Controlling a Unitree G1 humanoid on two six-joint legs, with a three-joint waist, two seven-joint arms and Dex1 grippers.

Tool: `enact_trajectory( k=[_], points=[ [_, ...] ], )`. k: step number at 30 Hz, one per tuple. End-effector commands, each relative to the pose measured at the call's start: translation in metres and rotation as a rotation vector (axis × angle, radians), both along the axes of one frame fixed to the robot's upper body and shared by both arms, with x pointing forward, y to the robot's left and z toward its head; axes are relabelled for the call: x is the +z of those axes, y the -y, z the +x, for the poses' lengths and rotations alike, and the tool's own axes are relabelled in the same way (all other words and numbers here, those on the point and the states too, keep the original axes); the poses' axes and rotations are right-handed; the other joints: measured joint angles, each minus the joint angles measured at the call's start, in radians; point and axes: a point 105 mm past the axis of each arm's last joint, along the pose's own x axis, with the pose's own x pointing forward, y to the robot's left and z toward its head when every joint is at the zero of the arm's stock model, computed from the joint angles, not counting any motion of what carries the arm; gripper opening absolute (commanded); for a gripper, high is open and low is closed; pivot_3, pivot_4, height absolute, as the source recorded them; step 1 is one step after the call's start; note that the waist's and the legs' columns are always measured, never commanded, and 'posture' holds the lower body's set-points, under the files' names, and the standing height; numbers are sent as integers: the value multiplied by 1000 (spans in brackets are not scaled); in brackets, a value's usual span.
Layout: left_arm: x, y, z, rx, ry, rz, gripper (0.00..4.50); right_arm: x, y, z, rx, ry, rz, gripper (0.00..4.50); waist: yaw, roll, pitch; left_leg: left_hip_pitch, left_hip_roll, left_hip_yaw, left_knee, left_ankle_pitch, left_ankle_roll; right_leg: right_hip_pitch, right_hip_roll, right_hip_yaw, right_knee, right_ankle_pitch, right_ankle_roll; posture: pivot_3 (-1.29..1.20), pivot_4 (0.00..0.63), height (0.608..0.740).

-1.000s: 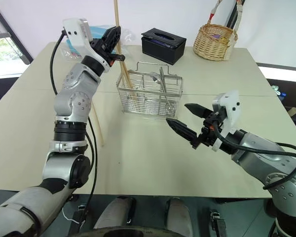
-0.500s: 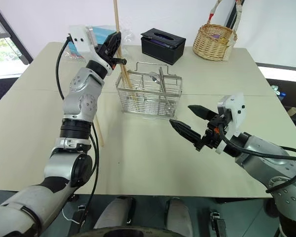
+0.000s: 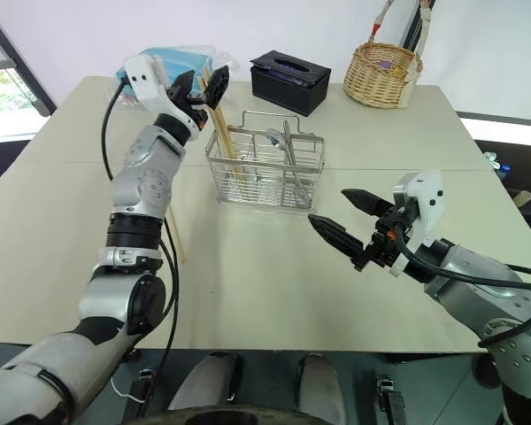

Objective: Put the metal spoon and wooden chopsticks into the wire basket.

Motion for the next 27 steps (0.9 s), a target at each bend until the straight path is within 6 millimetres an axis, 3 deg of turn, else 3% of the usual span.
enact_trajectory(
  k=[1, 4, 6, 8, 11, 19, 27],
  points=[
    [43, -27, -14, 62, 99, 26, 4453, 8, 0, 2, 0, 46, 6, 4500, -2, 0, 0, 0, 0, 0, 0, 0, 0, 0, 1, 0, 0, 0, 0, 0, 150, 661],
    [62, -63, -20, 133, 65, 35, 4453, 5, -3, 4, 18, 45, -3, 4500, -2, 0, 0, 1, 1, 0, -1, 0, 0, 0, 2, 0, 1, 0, 0, 0, 150, 661],
    [65, -77, -21, 155, 20, 15, 4453, 3, -5, 5, 31, 46, -10, 4500, -1, 1, 0, 1, 1, -1, -1, 0, 0, -1, 3, 0, 1, 0, 0, 0, 150, 661],
    [52, -96, -15, 240, -117, 55, 4453, 1, -7, 6, 45, 45, -12, 4500, 1, 1, 0, 1, 1, -1, 0, 0, 0, 0, 3, 0, 1, 0, 0, 0, 150, 661],
    [-13, -130, -10, 428, -528, 188, 4453, -2, -12, 10, 75, 42, -15, 4500, 2, 1, 0, 3, 1, -1, 0, 0, 0, 2, 3, 0, 1, 0, 0, 0, 150, 661],
    [-100, -120, -24, 396, -936, 232, 4453, -4, -22, 15, 142, 44, -28, 4500, 1, -1, 1, 1, 1, -2, 0, 1, -1, -1, 4, 1, 2, 0, -1, 0, 150, 661],
    [-142, -111, -21, 353, -1114, 219, 4453, -8, -31, 11, 164, 31, -14, 4500, 1, -1, 1, 1, 1, -1, -1, 1, -2, -2, 3, 1, 4, 0, -1, 0, 150, 661]
  ],
)
